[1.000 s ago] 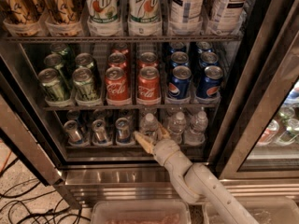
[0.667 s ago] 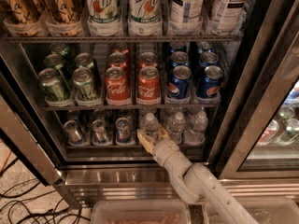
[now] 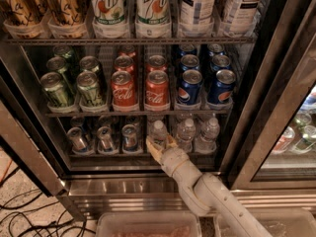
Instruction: Pick water bottle from bottom shelf of fridge
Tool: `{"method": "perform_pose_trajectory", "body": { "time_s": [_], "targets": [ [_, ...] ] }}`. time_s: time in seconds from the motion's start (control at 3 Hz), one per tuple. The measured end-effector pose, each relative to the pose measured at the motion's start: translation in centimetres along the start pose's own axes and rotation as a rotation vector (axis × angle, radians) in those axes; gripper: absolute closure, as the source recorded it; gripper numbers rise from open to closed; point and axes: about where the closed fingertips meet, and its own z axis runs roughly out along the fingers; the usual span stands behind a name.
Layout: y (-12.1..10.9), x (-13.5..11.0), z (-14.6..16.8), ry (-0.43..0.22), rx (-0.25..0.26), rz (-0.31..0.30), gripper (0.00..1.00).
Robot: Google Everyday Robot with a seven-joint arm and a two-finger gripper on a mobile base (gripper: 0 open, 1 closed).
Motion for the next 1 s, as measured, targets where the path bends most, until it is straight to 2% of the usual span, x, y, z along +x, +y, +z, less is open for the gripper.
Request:
{"method": "perform_pose_trajectory", "body": {
  "time_s": [0.33, 1.0],
  "targets": [
    [0.5, -2.1, -0.6, -0.039, -0.004, -0.021, 1.0],
    [1.0, -4.7, -1.3, -0.079, -0.017, -0.065, 1.0]
  ]
}}
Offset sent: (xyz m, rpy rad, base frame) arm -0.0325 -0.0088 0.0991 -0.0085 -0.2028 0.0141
